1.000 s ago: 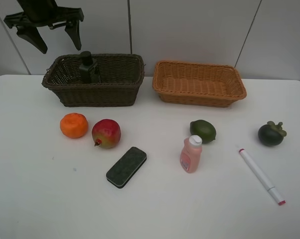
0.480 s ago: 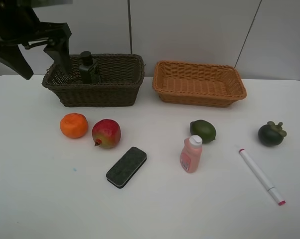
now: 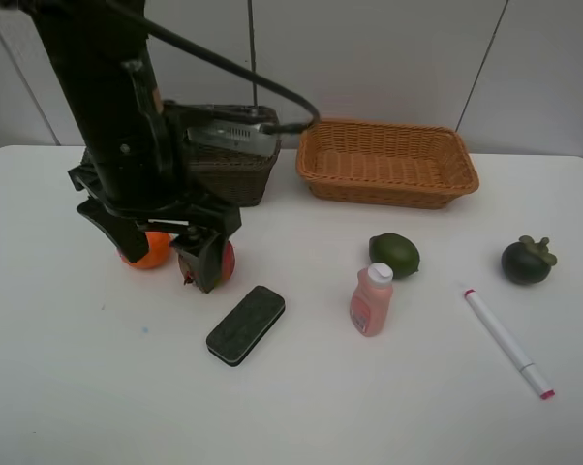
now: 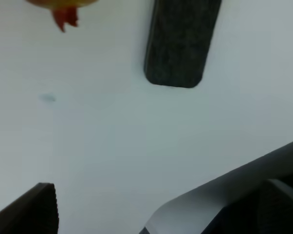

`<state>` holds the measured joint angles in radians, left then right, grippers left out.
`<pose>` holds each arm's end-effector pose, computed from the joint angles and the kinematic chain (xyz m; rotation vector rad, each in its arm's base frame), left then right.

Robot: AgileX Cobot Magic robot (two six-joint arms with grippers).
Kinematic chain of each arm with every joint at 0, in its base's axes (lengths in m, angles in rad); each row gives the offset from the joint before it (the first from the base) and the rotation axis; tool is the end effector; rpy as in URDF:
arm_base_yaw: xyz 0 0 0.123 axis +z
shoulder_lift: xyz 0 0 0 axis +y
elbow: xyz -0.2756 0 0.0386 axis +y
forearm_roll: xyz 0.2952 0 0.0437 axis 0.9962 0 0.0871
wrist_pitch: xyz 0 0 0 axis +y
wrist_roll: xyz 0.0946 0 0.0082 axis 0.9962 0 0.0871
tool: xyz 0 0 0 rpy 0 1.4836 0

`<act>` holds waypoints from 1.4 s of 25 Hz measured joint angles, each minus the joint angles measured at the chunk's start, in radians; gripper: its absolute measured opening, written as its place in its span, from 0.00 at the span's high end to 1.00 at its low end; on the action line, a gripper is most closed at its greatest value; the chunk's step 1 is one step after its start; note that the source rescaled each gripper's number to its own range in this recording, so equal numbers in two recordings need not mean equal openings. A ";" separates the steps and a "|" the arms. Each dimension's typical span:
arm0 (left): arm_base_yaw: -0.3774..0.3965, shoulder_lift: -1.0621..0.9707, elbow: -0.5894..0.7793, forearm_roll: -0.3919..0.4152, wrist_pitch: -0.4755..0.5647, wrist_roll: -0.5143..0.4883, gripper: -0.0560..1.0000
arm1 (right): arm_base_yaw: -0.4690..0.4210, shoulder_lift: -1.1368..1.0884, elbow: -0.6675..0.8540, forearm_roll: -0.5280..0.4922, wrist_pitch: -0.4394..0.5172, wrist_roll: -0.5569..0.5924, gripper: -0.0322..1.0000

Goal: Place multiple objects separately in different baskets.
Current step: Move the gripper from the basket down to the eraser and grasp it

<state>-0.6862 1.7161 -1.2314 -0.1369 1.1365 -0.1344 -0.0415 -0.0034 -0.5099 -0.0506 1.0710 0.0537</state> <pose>0.2737 -0.2393 0.1971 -0.7662 -3.0232 0.2022 0.0443 -0.0061 0.3007 0.1001 2.0382 -0.0529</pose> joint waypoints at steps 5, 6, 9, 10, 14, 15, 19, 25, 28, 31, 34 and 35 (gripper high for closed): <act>-0.102 0.107 0.000 0.004 -0.146 0.000 0.00 | 0.000 0.000 0.000 0.000 0.000 0.000 0.00; -0.114 0.134 0.000 0.004 -0.174 0.001 0.00 | 0.000 0.000 0.000 0.000 0.000 0.000 0.00; -0.130 0.211 0.000 0.013 -0.244 0.004 0.00 | 0.000 0.000 0.000 0.000 0.000 0.000 0.00; -0.130 0.236 0.000 0.020 -0.262 0.004 0.00 | 0.000 0.000 0.000 0.000 0.000 0.000 0.00; -0.130 0.313 0.000 0.053 -0.324 0.004 0.00 | 0.000 0.000 0.000 0.000 0.000 0.000 0.00; -0.130 0.324 0.000 0.057 -0.340 0.004 0.00 | 0.000 0.000 0.000 0.000 0.000 0.000 0.00; -0.130 0.354 0.000 0.078 -0.394 0.004 0.00 | 0.000 0.000 0.000 0.000 0.000 0.000 0.00; -0.130 0.395 -0.003 0.137 -0.432 0.004 0.00 | 0.000 0.000 0.000 0.000 0.000 0.000 0.00; -0.130 0.400 -0.003 0.137 -0.444 0.004 0.00 | 0.000 0.000 0.000 0.000 0.000 0.000 0.00; -0.130 0.400 -0.003 0.137 -0.450 0.004 0.00 | 0.000 0.000 0.000 0.000 0.000 0.000 0.00; -0.130 0.402 -0.003 0.137 -0.451 0.004 0.00 | 0.000 0.000 0.000 0.000 0.000 0.000 0.00; -0.130 0.402 -0.003 0.137 -0.451 0.004 0.00 | 0.000 0.000 0.000 0.000 0.000 0.000 0.00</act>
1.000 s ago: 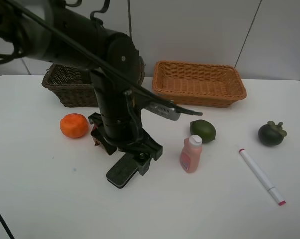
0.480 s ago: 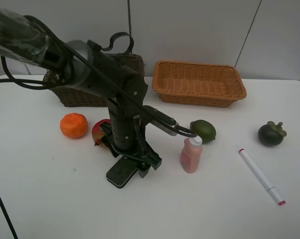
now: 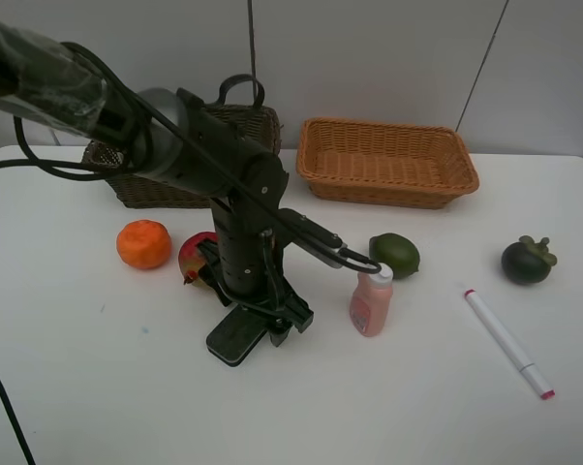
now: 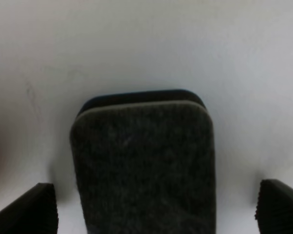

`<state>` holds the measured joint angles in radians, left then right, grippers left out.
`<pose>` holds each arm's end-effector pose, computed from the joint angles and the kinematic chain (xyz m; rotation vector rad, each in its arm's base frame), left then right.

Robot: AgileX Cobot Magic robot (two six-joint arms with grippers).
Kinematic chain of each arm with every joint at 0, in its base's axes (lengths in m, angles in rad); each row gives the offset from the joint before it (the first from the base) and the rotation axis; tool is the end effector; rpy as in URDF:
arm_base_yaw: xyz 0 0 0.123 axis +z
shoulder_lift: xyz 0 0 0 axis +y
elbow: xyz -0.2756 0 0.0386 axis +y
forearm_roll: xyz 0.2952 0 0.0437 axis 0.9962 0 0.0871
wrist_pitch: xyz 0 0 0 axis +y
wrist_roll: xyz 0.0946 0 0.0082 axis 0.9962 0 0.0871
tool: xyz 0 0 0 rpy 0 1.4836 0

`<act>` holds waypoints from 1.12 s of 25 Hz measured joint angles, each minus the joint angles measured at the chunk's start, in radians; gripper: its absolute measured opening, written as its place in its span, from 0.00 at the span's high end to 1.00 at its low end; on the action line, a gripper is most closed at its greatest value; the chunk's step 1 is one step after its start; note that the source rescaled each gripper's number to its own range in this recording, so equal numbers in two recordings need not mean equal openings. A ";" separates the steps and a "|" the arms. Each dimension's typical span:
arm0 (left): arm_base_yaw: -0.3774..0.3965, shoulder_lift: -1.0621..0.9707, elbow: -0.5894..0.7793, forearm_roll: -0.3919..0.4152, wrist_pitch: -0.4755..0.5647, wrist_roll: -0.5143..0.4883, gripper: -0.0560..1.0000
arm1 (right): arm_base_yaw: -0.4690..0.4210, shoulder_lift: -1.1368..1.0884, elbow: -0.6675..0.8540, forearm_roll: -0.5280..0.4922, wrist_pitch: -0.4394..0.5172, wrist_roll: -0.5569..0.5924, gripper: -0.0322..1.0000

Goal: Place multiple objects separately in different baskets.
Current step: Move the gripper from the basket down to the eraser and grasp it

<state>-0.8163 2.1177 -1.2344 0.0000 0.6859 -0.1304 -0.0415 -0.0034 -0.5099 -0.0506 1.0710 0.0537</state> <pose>0.2779 -0.2956 0.0433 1.0296 2.8836 -0.0620 0.0443 -0.0061 0.3007 0.1001 2.0382 -0.0529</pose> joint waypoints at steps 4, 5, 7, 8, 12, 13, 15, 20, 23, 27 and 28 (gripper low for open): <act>0.000 0.000 0.000 0.000 -0.011 0.000 0.00 | 0.000 0.000 0.000 0.000 0.000 0.000 0.00; 0.000 0.000 0.000 0.000 -0.015 0.000 0.00 | 0.000 0.000 0.000 0.000 0.000 0.000 0.00; 0.000 0.000 0.000 0.000 -0.016 0.000 0.00 | 0.000 0.000 0.000 0.000 0.000 0.000 0.00; 0.000 0.000 0.000 -0.006 -0.015 0.000 0.02 | 0.000 0.000 0.000 0.000 0.000 0.000 0.00; 0.000 0.000 0.000 -0.006 -0.003 -0.002 0.42 | 0.000 0.000 0.000 0.000 0.000 0.000 0.00; 0.000 0.000 0.000 -0.009 0.005 -0.003 0.58 | 0.000 0.000 0.000 0.000 0.000 0.000 0.00; 0.000 0.000 0.000 -0.011 0.010 -0.003 0.69 | 0.000 0.000 0.000 0.000 0.000 0.000 0.00; 0.000 0.000 0.000 -0.013 0.032 -0.003 0.69 | 0.000 0.000 0.000 0.000 0.000 0.000 0.00; 0.000 -0.015 -0.014 -0.014 0.073 -0.003 0.69 | 0.000 0.000 0.000 0.000 0.000 0.000 0.00; 0.000 -0.099 -0.115 -0.010 0.148 0.009 0.69 | 0.000 0.000 0.000 0.000 0.000 0.000 0.00; 0.003 -0.125 -0.150 0.000 0.153 0.016 0.69 | 0.000 0.000 0.000 0.000 0.000 0.000 0.00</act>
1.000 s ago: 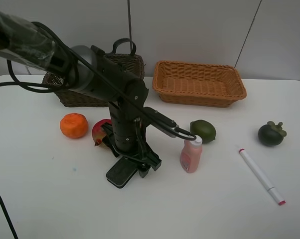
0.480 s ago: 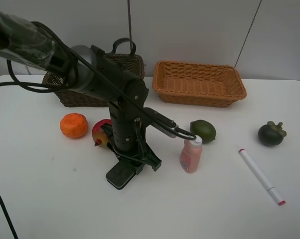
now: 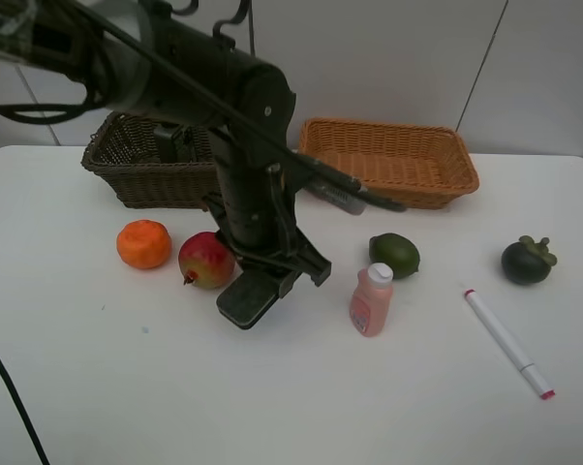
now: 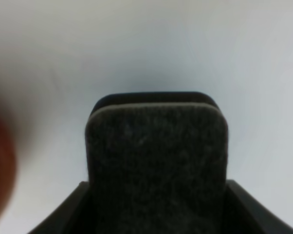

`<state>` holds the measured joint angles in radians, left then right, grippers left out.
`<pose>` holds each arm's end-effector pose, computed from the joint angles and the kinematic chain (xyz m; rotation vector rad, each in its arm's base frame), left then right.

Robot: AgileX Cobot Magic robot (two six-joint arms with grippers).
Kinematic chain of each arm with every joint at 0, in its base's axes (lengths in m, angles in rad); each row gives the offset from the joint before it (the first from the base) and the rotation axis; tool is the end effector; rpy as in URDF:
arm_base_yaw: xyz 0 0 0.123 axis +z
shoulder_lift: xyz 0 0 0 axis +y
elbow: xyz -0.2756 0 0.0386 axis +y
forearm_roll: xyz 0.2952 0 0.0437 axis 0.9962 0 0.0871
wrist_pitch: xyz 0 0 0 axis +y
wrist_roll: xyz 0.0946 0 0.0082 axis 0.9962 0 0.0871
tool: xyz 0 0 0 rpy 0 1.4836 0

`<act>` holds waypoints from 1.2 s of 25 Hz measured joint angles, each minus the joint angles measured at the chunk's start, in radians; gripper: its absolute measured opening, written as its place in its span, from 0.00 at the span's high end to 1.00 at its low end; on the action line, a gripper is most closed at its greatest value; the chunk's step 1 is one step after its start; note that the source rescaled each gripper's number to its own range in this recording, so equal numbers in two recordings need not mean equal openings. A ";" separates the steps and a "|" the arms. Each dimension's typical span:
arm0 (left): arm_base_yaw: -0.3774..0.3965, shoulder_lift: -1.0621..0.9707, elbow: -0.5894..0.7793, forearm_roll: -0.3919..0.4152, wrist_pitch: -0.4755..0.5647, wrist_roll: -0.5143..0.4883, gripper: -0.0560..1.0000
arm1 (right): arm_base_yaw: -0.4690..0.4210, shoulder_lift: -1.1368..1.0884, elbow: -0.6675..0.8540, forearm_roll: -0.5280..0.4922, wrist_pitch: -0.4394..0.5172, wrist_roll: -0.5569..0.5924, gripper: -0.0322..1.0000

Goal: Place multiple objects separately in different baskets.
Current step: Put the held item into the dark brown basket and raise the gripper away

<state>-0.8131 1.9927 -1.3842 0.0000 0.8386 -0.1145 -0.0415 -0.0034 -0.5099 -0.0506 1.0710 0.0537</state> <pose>0.2990 -0.3160 0.1329 1.0095 2.7716 -0.1397 0.0443 -0.0061 0.3007 0.1001 2.0382 -0.0529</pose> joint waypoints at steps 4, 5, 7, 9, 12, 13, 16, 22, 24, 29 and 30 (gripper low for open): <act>0.051 -0.039 -0.202 0.060 -0.016 0.014 0.69 | 0.000 0.000 0.000 0.000 0.000 0.000 0.00; 0.081 -0.039 -0.245 0.074 -0.030 0.014 0.69 | 0.000 0.000 0.000 0.000 0.000 0.000 0.00; 0.144 -0.034 -0.310 0.089 -0.073 0.014 0.69 | 0.000 0.000 0.000 0.000 0.000 0.000 0.00; 0.217 -0.020 -0.359 0.095 -0.126 0.014 0.69 | 0.000 0.000 0.000 0.000 0.000 0.000 0.00; 0.317 0.023 -0.380 0.096 -0.230 0.011 0.69 | 0.000 0.000 0.000 0.000 0.000 0.000 0.00; 0.341 0.040 -0.381 0.097 -0.256 0.011 0.69 | 0.000 0.000 0.000 0.000 0.000 0.000 0.00; 0.398 0.105 -0.381 0.098 -0.326 0.011 0.69 | 0.000 0.000 0.000 0.000 0.000 0.000 0.00; 0.426 0.190 -0.381 0.098 -0.350 0.011 0.58 | 0.000 0.000 0.000 0.000 0.000 0.000 0.00; 0.426 0.191 -0.381 0.098 -0.350 0.011 0.30 | 0.000 0.000 0.000 0.000 0.000 0.000 0.00; 0.426 0.181 -0.403 0.097 -0.262 0.011 0.02 | 0.000 0.000 0.000 0.000 0.000 0.000 0.00; 0.426 0.175 -0.419 0.092 -0.216 0.010 0.01 | 0.000 0.000 0.000 0.000 0.000 0.000 0.00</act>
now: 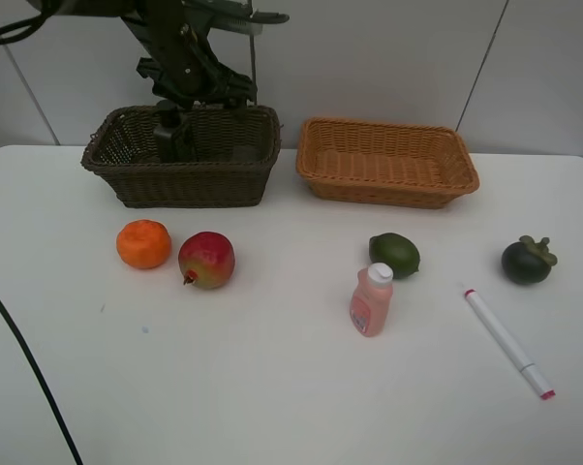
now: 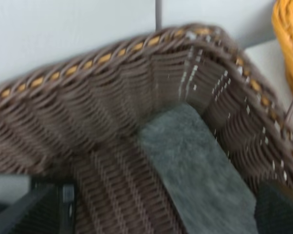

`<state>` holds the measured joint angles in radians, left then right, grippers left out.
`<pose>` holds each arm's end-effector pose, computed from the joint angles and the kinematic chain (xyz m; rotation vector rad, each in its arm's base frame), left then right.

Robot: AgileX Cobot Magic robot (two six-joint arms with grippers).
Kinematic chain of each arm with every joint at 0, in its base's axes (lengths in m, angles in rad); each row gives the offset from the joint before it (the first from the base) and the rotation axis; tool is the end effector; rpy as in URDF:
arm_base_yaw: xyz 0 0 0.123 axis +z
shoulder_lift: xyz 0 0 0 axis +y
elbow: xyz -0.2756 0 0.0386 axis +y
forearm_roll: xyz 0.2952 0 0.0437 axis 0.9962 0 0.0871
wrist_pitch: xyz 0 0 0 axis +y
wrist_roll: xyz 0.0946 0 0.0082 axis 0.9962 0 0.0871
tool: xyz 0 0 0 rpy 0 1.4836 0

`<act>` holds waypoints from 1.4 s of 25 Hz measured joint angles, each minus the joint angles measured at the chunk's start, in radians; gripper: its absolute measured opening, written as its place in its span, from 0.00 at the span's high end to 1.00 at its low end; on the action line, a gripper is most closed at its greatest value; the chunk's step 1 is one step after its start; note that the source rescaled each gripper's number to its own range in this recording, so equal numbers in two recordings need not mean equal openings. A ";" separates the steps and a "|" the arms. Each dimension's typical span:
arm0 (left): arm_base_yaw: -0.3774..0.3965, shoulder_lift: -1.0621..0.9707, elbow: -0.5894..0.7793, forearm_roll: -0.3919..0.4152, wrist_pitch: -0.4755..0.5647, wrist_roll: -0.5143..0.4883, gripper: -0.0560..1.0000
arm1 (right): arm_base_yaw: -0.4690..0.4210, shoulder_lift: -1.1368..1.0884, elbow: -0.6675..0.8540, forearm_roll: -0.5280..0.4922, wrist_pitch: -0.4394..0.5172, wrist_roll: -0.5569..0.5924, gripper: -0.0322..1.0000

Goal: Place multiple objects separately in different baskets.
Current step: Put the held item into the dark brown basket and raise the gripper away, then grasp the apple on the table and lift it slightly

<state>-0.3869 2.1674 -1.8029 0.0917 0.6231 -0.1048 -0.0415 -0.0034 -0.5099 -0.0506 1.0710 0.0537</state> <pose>0.4994 -0.1980 0.1907 0.4155 2.4357 -0.1142 0.0443 -0.0061 0.3007 0.1001 2.0382 -0.0529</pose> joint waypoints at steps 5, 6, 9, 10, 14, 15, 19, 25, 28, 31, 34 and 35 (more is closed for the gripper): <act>0.000 -0.060 -0.104 -0.092 0.408 -0.014 0.00 | 0.000 0.000 0.000 0.000 0.000 0.000 0.00; 0.000 -0.072 -0.113 -0.112 0.489 -0.014 0.00 | 0.000 0.000 0.000 0.000 0.000 0.000 0.00; -0.001 -0.095 -0.101 -0.164 0.570 -0.014 0.00 | 0.000 0.000 0.000 0.000 0.000 0.000 0.00; -0.001 -0.101 -0.083 -0.175 0.575 -0.014 0.00 | 0.000 0.000 0.000 0.000 0.000 0.000 0.00; -0.001 -0.130 0.051 -0.229 0.576 -0.014 0.00 | 0.000 0.000 0.000 0.000 0.000 0.000 0.00; -0.005 -0.140 0.096 -0.240 0.577 -0.014 0.00 | 0.000 0.000 0.000 0.000 0.000 0.000 0.00; -0.052 -0.159 0.244 -0.259 0.578 -0.010 0.00 | 0.000 0.000 0.000 0.000 0.000 0.000 0.00; -0.134 -0.159 0.363 -0.252 0.537 -0.014 0.00 | 0.000 0.000 0.000 0.000 0.000 0.000 0.00; -0.141 -0.159 0.383 -0.187 0.480 -0.041 0.00 | 0.000 0.000 0.000 0.000 0.000 0.000 0.00; -0.141 -0.159 0.392 -0.126 0.431 -0.063 0.00 | 0.000 0.000 0.000 0.000 0.000 0.000 0.00; -0.141 -0.156 0.392 -0.113 0.389 -0.071 0.00 | 0.000 0.000 0.000 0.000 0.000 0.000 0.00; -0.141 -0.148 0.392 -0.113 0.378 -0.071 0.00 | 0.000 0.000 0.000 0.000 0.000 0.000 0.00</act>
<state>-0.5274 2.0195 -1.4114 -0.0210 1.0013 -0.1762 -0.0415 -0.0034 -0.5099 -0.0506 1.0710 0.0537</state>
